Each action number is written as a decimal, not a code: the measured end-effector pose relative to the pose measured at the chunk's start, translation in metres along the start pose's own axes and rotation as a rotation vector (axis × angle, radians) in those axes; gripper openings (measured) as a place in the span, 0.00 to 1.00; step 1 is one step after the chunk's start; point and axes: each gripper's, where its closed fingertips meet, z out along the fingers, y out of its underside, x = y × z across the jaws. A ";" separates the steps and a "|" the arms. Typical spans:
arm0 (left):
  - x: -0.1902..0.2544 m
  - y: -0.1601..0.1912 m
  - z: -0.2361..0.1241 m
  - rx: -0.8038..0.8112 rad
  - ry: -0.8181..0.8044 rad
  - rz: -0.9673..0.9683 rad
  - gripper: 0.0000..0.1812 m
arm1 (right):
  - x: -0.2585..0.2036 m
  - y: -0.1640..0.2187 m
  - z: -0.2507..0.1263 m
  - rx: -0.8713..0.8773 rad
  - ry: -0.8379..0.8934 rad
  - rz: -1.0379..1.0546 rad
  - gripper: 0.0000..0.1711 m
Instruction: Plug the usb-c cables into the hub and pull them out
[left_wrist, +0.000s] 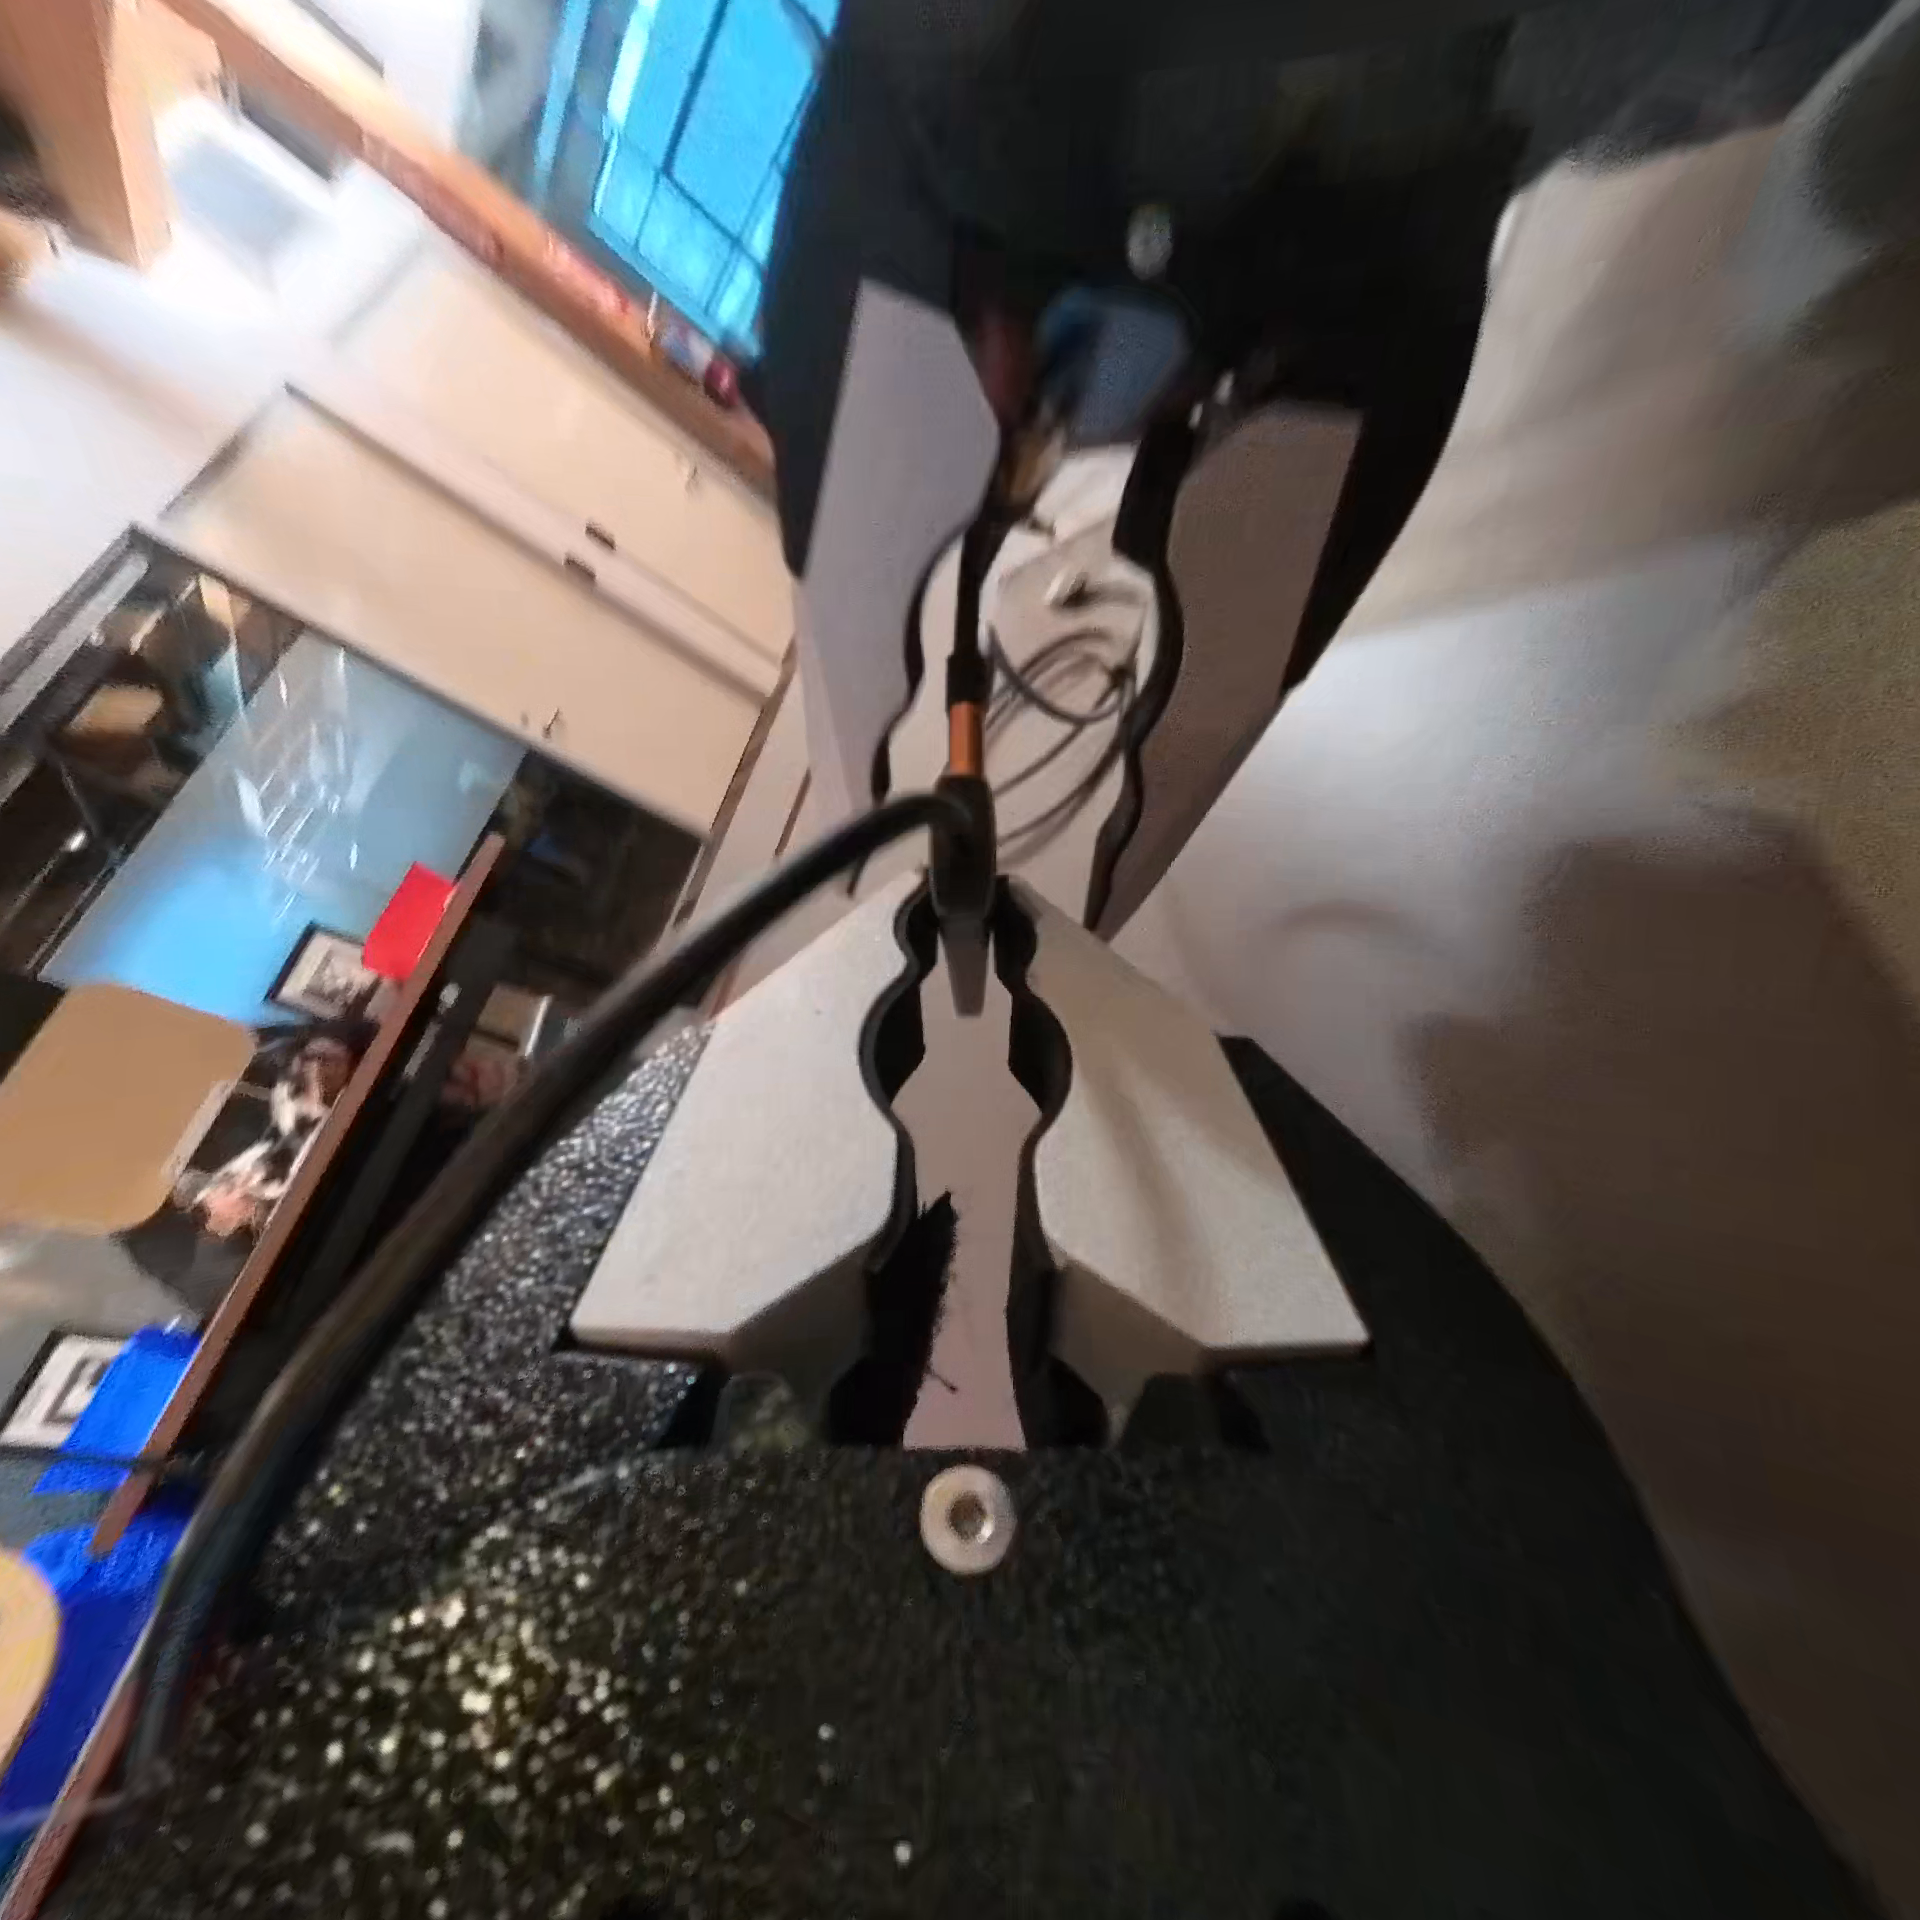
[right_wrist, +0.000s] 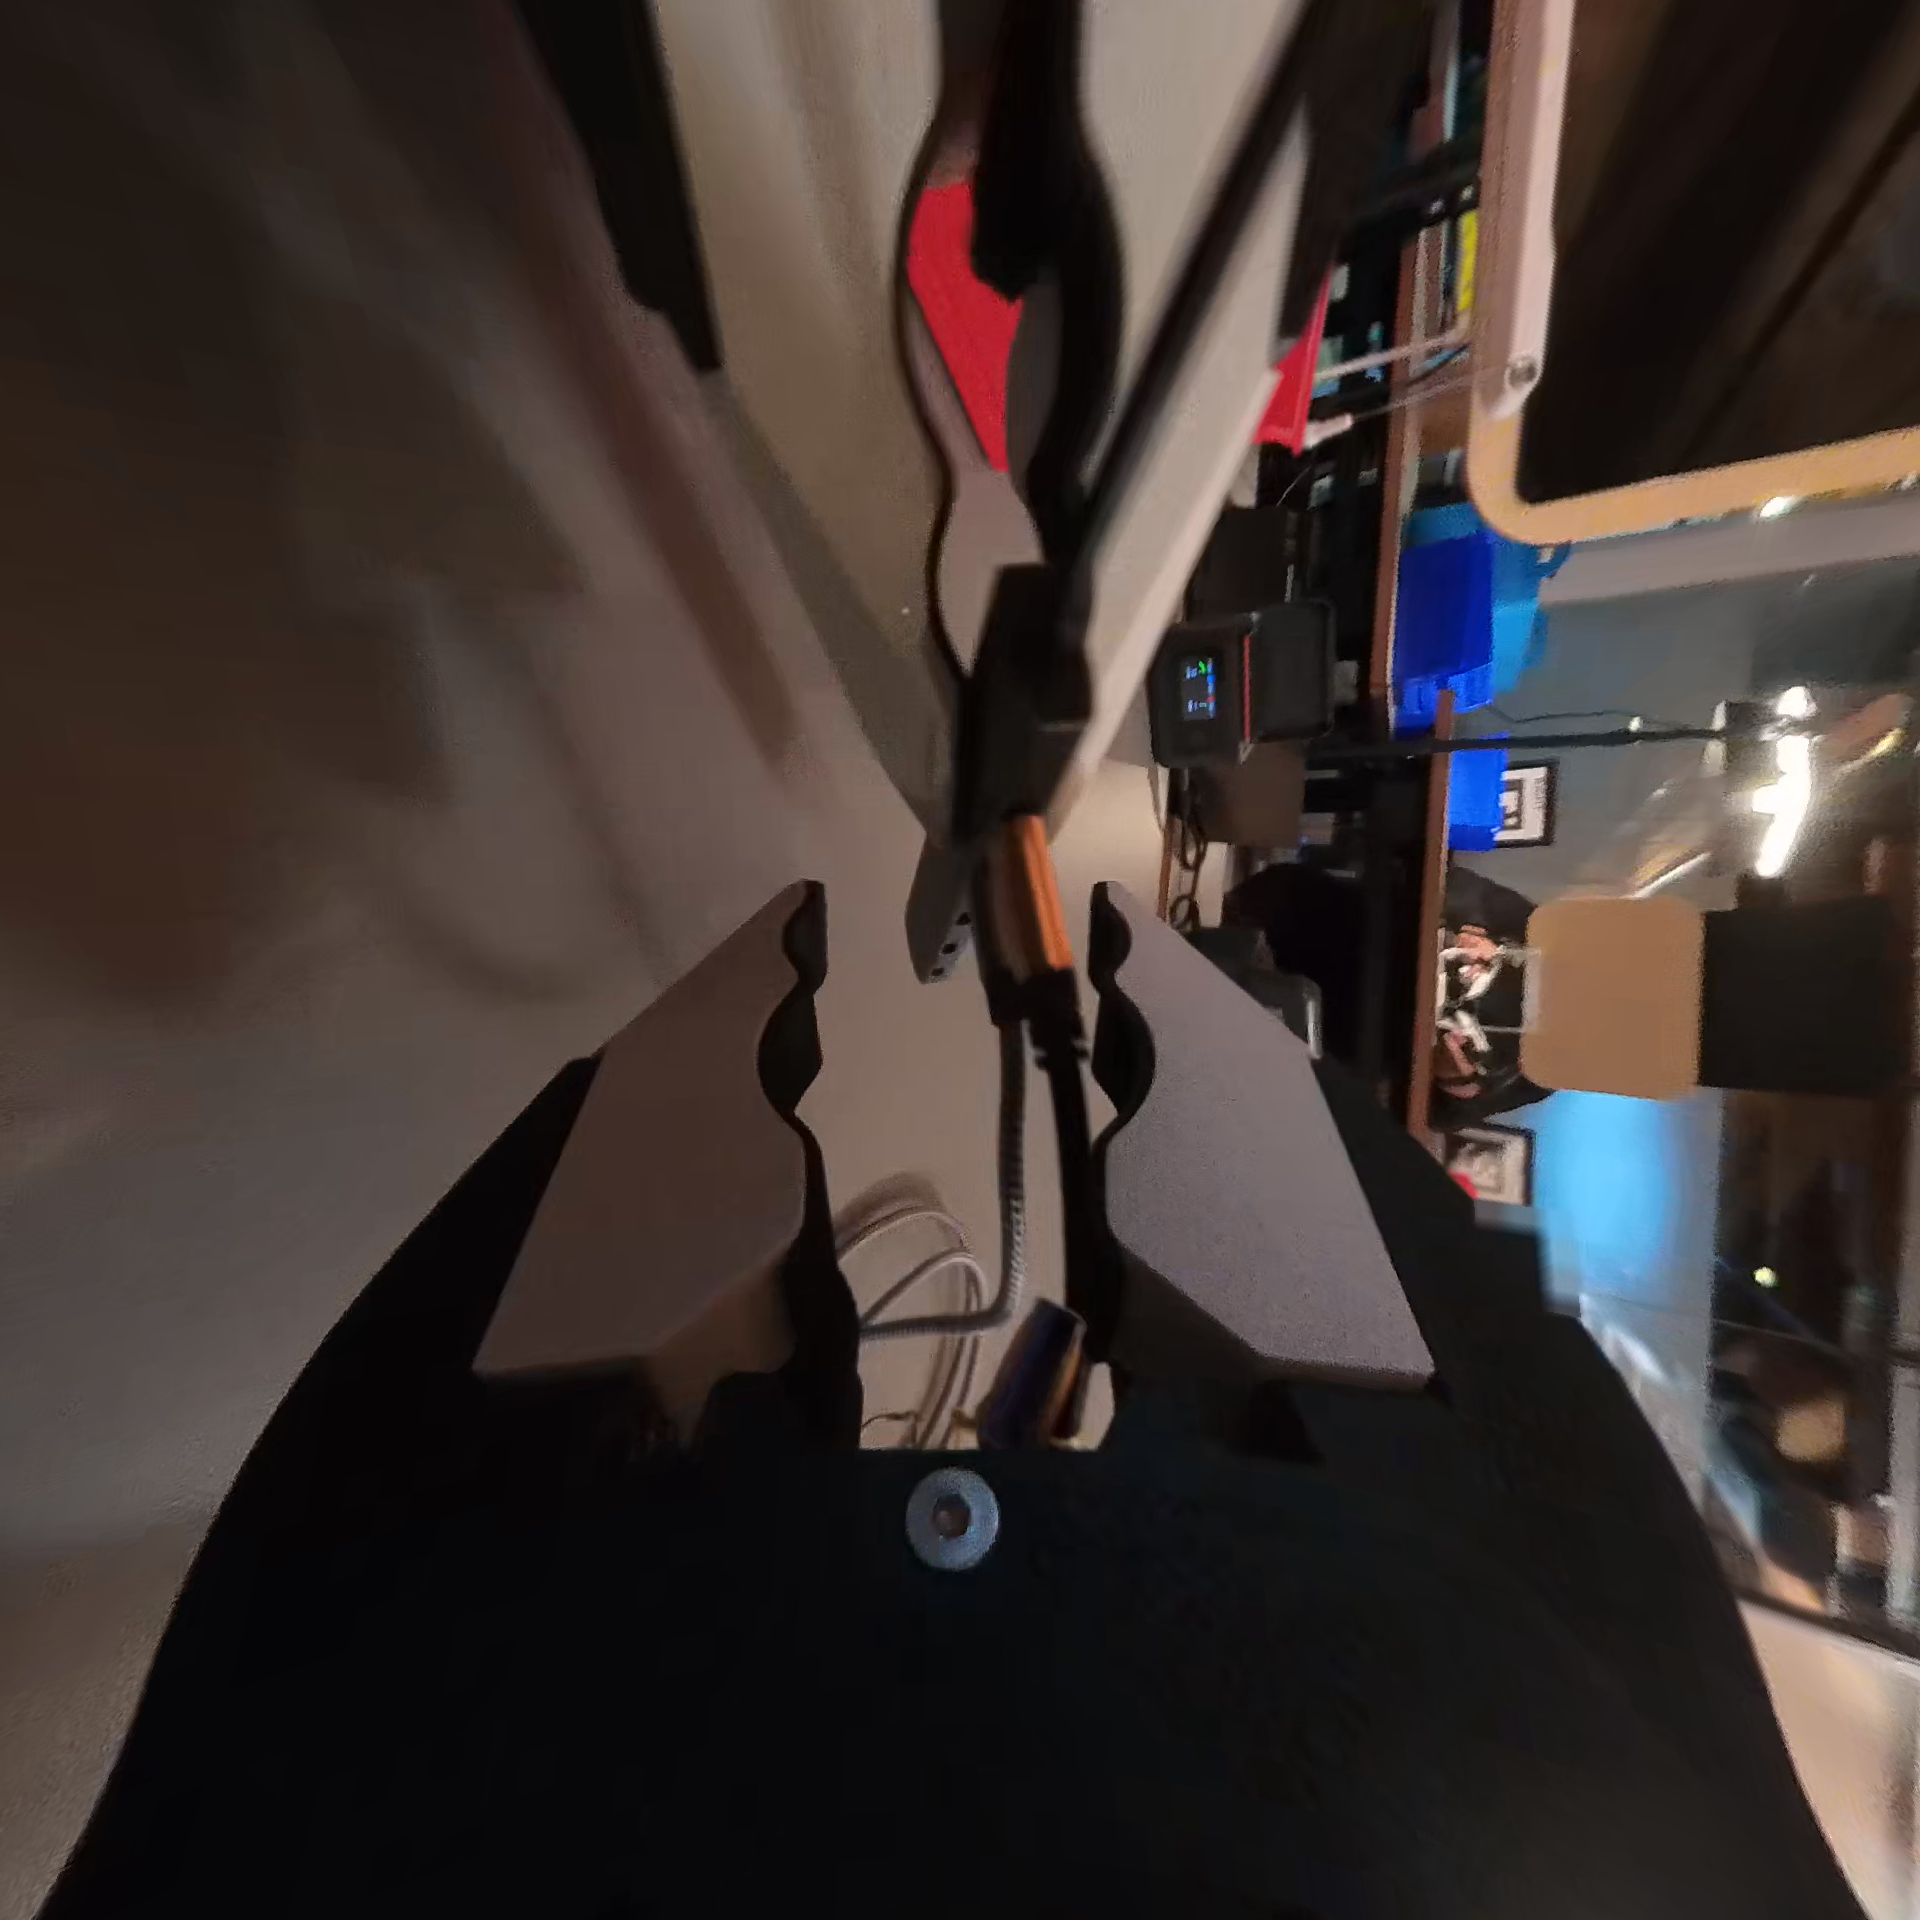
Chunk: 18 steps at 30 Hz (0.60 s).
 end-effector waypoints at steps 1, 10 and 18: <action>0.002 -0.006 -0.002 0.035 0.017 -0.022 0.04 | -0.002 -0.002 0.000 0.012 0.010 -0.013 0.26; -0.021 -0.035 -0.017 0.267 -0.006 -0.311 0.18 | 0.045 0.018 -0.032 0.062 0.162 0.336 0.04; -0.045 -0.017 -0.021 0.213 -0.133 -0.403 0.18 | 0.189 0.066 -0.142 0.205 0.445 0.636 0.03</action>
